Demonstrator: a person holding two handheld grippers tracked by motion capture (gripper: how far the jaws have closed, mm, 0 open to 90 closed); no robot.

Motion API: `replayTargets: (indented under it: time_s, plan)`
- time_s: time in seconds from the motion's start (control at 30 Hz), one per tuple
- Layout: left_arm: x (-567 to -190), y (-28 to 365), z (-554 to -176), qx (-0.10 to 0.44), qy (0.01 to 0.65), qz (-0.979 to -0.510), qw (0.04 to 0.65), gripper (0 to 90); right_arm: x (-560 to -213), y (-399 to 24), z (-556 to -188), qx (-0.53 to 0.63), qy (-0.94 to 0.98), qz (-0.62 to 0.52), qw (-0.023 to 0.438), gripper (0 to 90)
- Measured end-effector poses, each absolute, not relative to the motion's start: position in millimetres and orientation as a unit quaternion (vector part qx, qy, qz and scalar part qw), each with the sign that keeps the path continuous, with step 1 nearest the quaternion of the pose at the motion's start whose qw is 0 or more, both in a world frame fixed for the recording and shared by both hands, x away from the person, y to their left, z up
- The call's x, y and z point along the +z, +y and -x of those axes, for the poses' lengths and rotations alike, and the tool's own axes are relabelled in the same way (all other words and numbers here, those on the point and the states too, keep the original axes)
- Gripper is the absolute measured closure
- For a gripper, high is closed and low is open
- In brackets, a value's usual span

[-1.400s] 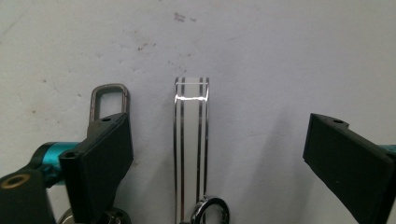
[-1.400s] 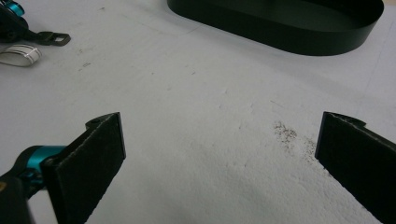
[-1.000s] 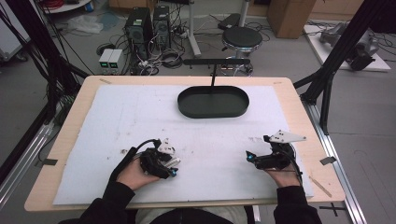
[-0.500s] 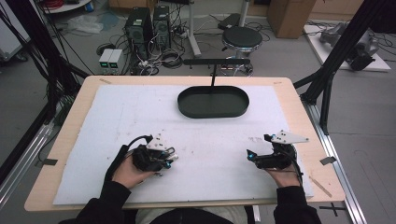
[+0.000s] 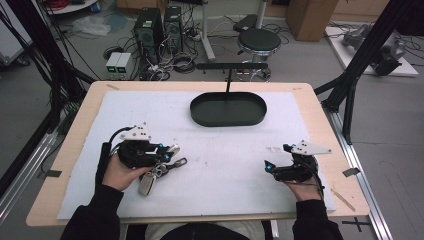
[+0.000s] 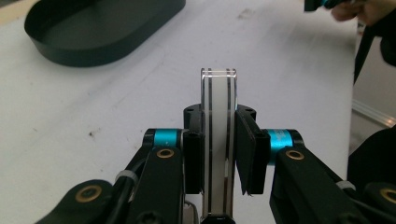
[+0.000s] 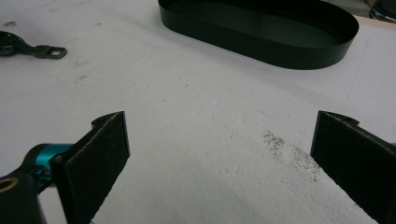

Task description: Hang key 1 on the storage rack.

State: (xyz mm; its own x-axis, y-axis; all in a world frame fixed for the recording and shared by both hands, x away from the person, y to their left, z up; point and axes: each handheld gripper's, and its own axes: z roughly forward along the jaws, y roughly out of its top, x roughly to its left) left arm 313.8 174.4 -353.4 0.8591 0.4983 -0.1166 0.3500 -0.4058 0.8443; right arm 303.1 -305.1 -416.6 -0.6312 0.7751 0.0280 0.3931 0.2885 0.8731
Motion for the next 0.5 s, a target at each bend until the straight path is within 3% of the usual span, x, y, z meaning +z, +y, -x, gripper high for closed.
replayTargets:
  time_s: [0.5]
  plan:
    - [-313, 177, -328, 0.084, 0.242, -0.821, 0.510, 74.4, -418, -304, -302, 0.468, 0.773, -0.380, 0.198, 3.8]
